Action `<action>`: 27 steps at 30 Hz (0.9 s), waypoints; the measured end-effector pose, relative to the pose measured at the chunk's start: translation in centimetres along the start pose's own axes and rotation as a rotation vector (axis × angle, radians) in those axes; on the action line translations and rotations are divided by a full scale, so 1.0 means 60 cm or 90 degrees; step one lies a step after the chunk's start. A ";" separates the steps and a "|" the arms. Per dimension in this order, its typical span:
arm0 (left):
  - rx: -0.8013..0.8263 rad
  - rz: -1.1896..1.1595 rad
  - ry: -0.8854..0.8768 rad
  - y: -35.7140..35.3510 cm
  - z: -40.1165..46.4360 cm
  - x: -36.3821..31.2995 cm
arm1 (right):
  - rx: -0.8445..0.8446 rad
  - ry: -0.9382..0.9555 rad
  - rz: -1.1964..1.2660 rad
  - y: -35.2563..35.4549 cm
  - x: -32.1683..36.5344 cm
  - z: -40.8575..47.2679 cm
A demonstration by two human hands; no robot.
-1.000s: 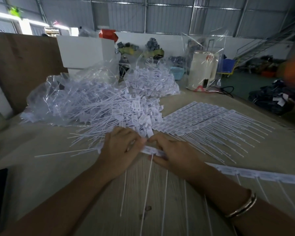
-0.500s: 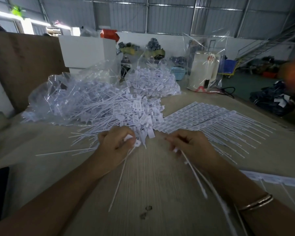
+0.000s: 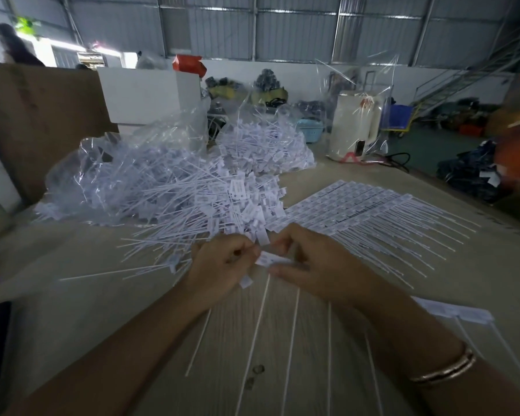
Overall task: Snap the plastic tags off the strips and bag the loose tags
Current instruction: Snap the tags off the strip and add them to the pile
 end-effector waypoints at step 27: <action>-0.015 0.052 -0.043 0.026 0.007 0.007 | -0.048 0.106 -0.067 -0.004 0.043 0.045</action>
Point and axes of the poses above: each hand's wrist, its own z-axis towards the middle knuckle, its own y-axis out of the back of the hand, x = y × z, the point moved 10 cm from there along z, towards the middle knuckle, and after that the axes turned 3 degrees about -z, right-handed, at the moved point
